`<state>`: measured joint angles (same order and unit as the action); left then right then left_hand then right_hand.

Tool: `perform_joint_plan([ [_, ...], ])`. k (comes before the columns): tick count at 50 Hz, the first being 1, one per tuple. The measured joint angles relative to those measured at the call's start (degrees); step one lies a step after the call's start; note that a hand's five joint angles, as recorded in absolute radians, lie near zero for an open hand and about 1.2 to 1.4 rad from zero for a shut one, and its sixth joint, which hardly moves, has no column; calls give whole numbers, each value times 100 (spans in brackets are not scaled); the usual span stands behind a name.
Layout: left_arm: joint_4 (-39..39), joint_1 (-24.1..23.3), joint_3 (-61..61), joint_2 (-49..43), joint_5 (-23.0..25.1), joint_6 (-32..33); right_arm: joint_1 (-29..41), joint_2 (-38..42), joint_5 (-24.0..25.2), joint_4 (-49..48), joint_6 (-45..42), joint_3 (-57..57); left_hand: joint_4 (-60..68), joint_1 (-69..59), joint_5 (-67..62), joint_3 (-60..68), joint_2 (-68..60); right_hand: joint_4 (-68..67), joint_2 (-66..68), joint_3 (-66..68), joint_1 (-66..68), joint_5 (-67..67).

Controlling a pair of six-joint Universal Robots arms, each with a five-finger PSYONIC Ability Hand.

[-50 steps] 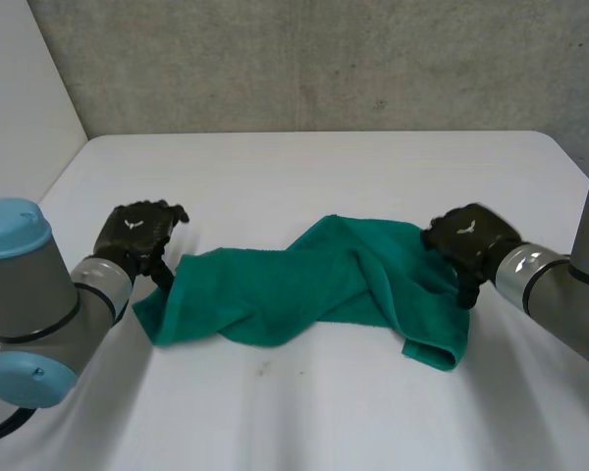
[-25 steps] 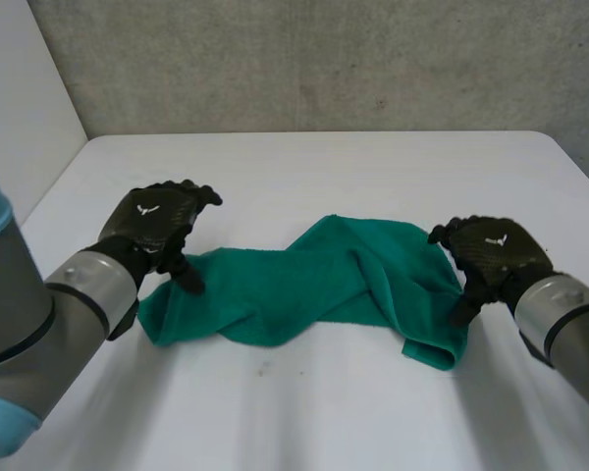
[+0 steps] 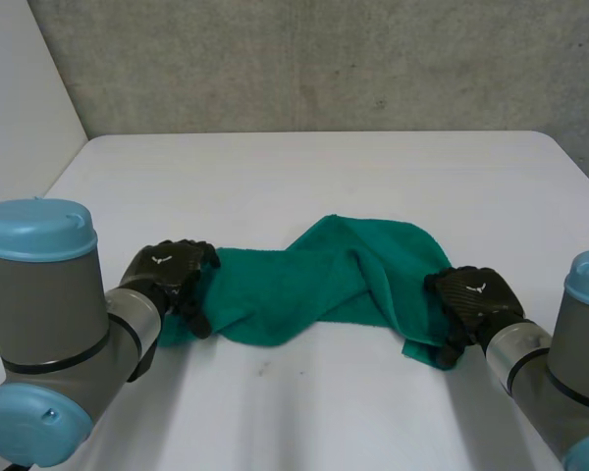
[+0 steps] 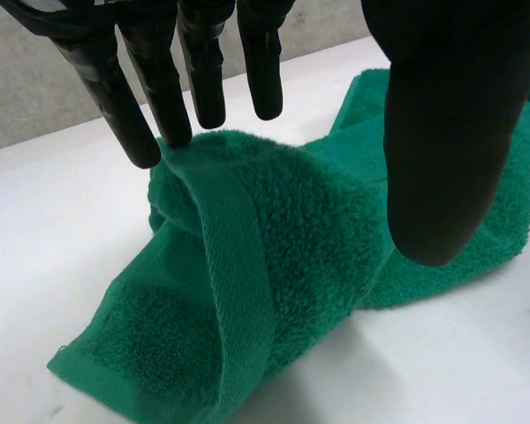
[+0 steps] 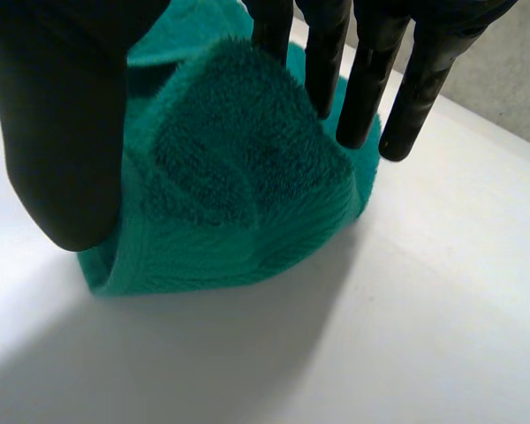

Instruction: Fold the towel.

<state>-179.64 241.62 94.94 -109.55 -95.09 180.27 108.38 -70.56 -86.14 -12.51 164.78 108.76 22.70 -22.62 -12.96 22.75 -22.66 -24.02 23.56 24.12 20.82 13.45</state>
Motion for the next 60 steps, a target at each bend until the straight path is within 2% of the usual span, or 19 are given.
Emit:
perform_joint_plan([
  [3, -60, 7, -4, -88, 4, 21, -16, 161, -4, -72, -25, -54, 232, -235, -224, 222, -221, -621, 635, 607, 558, 561],
  [5, -115, 13, -9, -172, 8, 38, -35, 276, -14, -141, -55, -106, 565, -625, -542, 555, -547, -2056, 2255, 2167, 1928, 1928],
  [6, -161, 18, -11, -232, 10, 47, -52, 323, -31, -191, -78, -137, 1064, -1203, -1020, 1056, -1050, -3569, 3675, 3504, 3002, 3389],
  [7, -184, 20, -13, -260, 10, 51, -58, 335, -38, -210, -86, -148, 1469, -1648, -1413, 1458, -1460, -3569, 3675, 3504, 3002, 3389],
  [8, -249, 27, -13, -313, 6, 57, -79, 321, -61, -267, -100, -160, 1469, -1648, -1413, 1458, -1460, -4252, 4343, 4167, 3377, 4077],
  [10, -284, 32, -12, -335, 2, 59, -104, 253, -89, -348, -113, -166, 2003, -2234, -1939, 1992, -2009, -4292, 4366, 4207, 3380, 4107],
  [11, -389, 45, -4, -375, -18, 62, -150, 71, -136, -485, -133, -157, 3645, -3902, -3561, 3678, -3717, -4385, 4394, 4288, 3380, 4170],
  [14, -540, 75, 21, -384, -61, 65, -181, -89, -164, -572, -146, -146, 3645, -3902, -3561, 3678, -3717, -4385, 4394, 4288, 3380, 4170],
  [15, -638, 101, 41, -367, -91, 68, -269, -611, -209, -757, -185, -120, 3645, -3902, -3561, 3678, -3717, -4385, 4394, 4288, 3380, 4170],
  [16, -721, 127, 65, -340, -120, 71, -309, -873, -213, -810, -207, -113, 4556, -4270, -4198, 4482, -4554, -4407, 4395, 4291, 3380, 4214],
  [20, -867, 211, 121, -105, -161, 80, -402, -1431, 0, -517, -306, -228, 4557, -4270, -4198, 4494, -4560, -4407, 4395, 4291, 3380, 4220],
  [24, -930, 346, 174, 284, -161, 108, -566, -1752, 454, 320, -477, -546, 4558, -4270, -4198, 4494, -4560, -4408, 4395, 4291, 3380, 4239],
  [29, -930, 525, 235, 615, -135, 296, -849, -1799, 748, 1042, -800, -849, 4558, -4270, -4198, 4497, -4561, -4408, 4395, 4291, 3380, 4239],
  [38, -868, 836, 457, 930, 175, 1126, -1245, -1606, 827, 1993, -2088, -1245, 4562, -4270, -4198, 4524, -4573, -4409, 4394, 4291, 3380, 4239],
  [42, -881, 843, 540, 717, 451, 1393, -1247, -1041, 779, 2482, -2740, -1463, 4580, -4270, -4198, 4537, -4583, -4409, 4394, 4291, 3381, 4239],
  [47, -949, 794, 235, 260, 509, 1475, -1179, -455, 735, 2635, -2933, -1888, 4583, -4270, -4198, 4547, -4592, -4409, 4394, 4291, 3380, 4239],
  [54, -1120, 636, -1780, -568, 248, 1543, -722, 335, 386, 2181, -2603, -3554, 4585, -4270, -4198, 4550, -4594, -4409, 4394, 4291, 3380, 4240],
  [59, -1556, 595, -3029, -565, 85, 1531, -473, 437, 94, 1192, -2114, -4678, 4586, -4270, -4198, 4550, -4596, -4410, 4394, 4291, 3380, 4240],
  [60, -1798, 586, -3228, -455, 59, 1533, -415, 423, 17, 704, -1930, -4981, 4586, -4270, -4198, 4550, -4596, -4410, 4395, 4291, 3381, 4240],
])
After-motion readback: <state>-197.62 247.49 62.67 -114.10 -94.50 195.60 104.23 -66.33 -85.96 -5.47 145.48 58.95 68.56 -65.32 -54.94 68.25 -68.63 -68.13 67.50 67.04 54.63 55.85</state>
